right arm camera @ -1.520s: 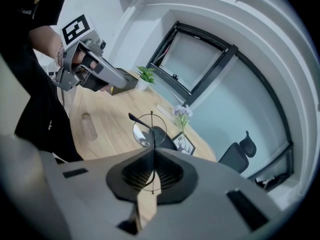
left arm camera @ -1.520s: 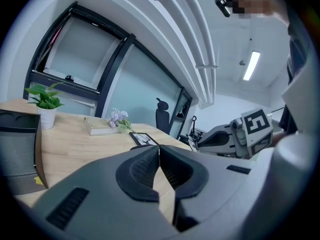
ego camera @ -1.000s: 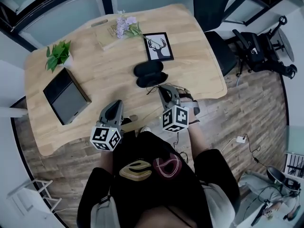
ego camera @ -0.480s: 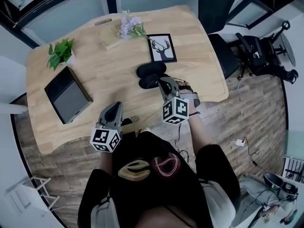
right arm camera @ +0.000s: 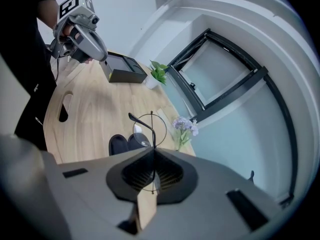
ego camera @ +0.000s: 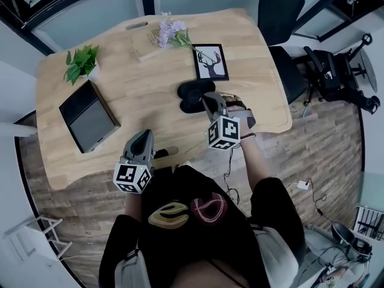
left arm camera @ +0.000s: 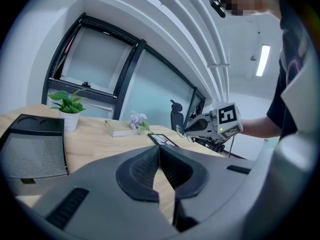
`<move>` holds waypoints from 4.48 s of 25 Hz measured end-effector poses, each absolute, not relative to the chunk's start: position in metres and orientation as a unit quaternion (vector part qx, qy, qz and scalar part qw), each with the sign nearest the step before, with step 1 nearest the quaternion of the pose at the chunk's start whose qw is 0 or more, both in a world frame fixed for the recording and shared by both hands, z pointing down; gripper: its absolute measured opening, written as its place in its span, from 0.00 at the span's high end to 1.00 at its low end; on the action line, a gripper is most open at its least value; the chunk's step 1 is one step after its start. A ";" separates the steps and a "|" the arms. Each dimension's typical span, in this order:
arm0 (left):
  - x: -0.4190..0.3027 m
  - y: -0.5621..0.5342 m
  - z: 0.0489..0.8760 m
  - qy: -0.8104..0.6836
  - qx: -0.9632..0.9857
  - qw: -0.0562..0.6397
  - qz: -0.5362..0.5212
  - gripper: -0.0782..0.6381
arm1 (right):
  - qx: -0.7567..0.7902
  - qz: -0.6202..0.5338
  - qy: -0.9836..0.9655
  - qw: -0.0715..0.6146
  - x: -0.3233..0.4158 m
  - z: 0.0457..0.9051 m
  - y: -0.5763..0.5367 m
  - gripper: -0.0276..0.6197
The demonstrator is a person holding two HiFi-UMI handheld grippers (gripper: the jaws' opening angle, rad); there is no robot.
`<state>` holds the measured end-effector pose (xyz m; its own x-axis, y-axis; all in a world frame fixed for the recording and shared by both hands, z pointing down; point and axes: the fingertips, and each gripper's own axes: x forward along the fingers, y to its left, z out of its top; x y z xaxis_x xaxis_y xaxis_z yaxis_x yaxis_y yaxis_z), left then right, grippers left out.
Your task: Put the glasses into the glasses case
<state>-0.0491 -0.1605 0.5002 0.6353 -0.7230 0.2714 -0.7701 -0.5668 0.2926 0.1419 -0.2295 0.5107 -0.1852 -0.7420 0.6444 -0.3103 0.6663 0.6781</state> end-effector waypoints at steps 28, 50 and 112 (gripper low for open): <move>-0.085 -0.169 0.504 -0.481 0.852 0.194 0.069 0.87 | 0.272 -0.214 -0.747 0.568 0.132 0.563 -0.269 0.94; -0.095 -0.181 0.505 -0.493 0.844 0.199 0.065 0.87 | 0.222 -0.218 -0.737 0.600 0.127 0.600 -0.288 0.94; -0.093 -0.187 0.523 -0.490 0.841 0.212 0.082 0.87 | 0.195 -0.206 -0.694 0.662 0.139 0.655 -0.314 0.93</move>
